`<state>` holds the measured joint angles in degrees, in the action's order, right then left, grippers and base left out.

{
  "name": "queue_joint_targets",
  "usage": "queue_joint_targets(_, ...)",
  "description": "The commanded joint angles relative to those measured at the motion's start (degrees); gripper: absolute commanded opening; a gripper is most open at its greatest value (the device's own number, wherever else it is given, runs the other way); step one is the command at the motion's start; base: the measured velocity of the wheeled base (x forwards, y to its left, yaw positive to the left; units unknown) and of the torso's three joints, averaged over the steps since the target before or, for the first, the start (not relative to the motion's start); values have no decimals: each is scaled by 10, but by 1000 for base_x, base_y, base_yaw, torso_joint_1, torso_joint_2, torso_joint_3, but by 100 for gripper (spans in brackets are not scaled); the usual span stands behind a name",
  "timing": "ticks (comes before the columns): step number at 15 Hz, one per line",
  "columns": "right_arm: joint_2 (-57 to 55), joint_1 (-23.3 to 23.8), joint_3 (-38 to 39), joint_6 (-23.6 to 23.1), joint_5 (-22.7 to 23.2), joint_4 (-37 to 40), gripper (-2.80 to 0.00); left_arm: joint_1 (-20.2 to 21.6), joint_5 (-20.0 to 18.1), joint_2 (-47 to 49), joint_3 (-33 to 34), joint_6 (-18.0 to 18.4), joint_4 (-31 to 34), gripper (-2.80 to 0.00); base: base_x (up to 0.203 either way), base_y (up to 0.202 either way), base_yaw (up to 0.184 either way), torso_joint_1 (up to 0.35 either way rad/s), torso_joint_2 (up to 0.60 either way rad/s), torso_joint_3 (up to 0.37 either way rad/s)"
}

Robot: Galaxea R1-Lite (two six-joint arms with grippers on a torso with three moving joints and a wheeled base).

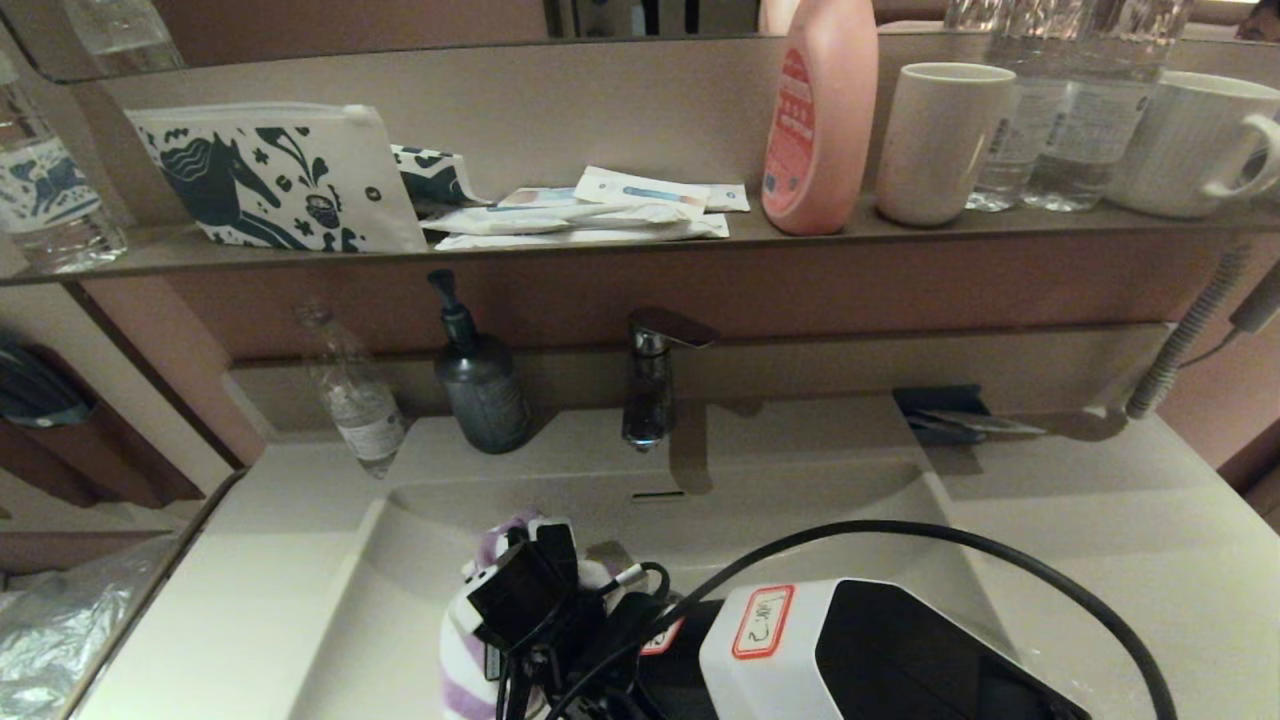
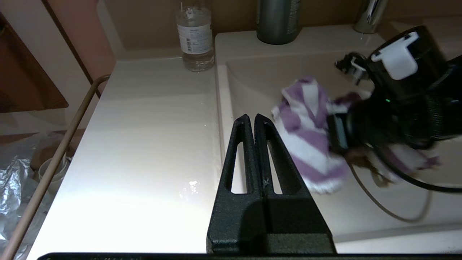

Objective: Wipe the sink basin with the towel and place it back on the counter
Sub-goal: Wipe the sink

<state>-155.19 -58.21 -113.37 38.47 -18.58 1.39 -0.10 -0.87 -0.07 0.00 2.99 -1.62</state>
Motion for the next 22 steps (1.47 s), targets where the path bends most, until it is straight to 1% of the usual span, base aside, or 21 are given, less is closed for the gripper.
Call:
queue_joint_targets(1,-19,26,4,3,-39,-14,-280,0,0,1,0,0,0,-280,0,0,0,0,0,0)
queue_joint_targets(4,-9,56,29,11,-49,-14,-280,0,0,1,0,0,0,-280,0,0,0,0,0,0)
queue_joint_targets(7,39,81,103,11,-49,-13,-280,0,0,1,0,0,0,-280,0,0,0,0,0,0)
queue_joint_targets(12,137,130,255,10,-50,-14,-280,0,0,1,0,0,0,-280,0,0,0,0,0,0)
queue_joint_targets(14,170,142,324,11,-51,-16,-280,0,0,1,0,0,0,-280,0,0,0,0,0,0)
queue_joint_targets(20,268,166,519,8,-61,-12,-280,0,0,1,0,0,0,-280,0,0,0,0,0,0)
queue_joint_targets(22,289,158,578,5,-61,21,-280,0,0,1,0,0,0,-280,0,0,0,0,0,0)
